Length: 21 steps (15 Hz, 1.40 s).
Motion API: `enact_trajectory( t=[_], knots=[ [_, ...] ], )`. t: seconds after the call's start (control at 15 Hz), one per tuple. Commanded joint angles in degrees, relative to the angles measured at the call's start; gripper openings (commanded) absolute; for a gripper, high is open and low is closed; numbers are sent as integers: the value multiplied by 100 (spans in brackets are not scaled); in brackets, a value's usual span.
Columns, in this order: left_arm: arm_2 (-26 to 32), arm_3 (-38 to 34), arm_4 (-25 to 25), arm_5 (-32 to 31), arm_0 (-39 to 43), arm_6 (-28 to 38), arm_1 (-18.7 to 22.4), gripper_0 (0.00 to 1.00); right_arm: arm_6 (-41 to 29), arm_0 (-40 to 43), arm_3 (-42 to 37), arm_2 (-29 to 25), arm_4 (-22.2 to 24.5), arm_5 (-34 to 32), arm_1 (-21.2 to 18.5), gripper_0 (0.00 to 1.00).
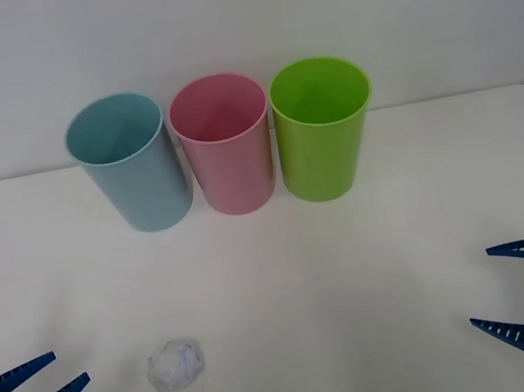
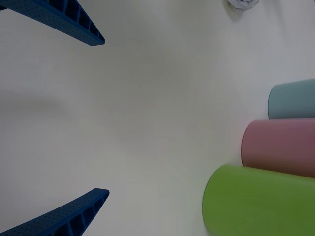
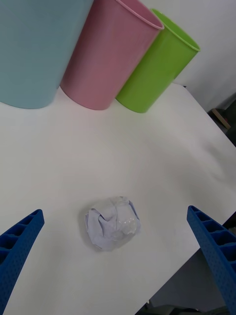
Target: Put cans in the blue bin and PET bottles in the pink bin and trash in the green bin.
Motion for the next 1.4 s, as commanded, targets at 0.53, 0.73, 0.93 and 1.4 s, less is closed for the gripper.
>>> enact_trajectory(
  t=[0.53,0.73,0.93,1.4],
  knots=[
    [0,0,0,0,0,0,0,100,0,0,0,0,0,0,0,100],
    [0,0,0,0,0,0,0,100,0,0,0,0,0,0,0,100],
    [0,0,0,0,0,0,0,100,0,0,0,0,0,0,0,100],
    [0,0,0,0,0,0,0,100,0,0,0,0,0,0,0,100]
  ],
)
